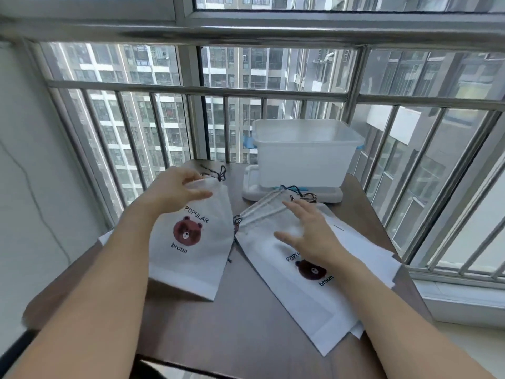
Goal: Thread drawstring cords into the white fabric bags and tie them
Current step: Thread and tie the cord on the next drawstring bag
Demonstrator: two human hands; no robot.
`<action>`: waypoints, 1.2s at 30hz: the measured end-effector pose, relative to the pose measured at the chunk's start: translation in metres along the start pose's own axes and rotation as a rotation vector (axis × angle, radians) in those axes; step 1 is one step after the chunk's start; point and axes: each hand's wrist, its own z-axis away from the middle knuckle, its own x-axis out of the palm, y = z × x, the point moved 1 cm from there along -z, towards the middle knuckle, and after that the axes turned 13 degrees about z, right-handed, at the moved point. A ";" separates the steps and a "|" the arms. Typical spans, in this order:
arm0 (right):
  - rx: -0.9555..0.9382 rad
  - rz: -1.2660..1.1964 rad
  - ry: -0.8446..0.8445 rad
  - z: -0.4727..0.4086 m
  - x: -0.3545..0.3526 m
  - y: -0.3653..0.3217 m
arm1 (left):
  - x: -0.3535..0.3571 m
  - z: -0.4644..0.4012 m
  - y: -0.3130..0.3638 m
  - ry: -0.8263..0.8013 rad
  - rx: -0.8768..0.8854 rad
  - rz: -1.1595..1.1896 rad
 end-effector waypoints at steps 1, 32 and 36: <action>0.018 0.026 -0.024 -0.001 0.001 -0.002 | -0.001 0.000 -0.011 0.013 -0.034 0.008; 0.086 -0.028 0.190 -0.010 -0.002 0.005 | -0.035 -0.035 0.016 -0.071 0.038 -0.028; 0.106 -0.007 0.302 -0.011 -0.006 0.006 | 0.009 -0.038 -0.054 -0.136 -0.020 -0.169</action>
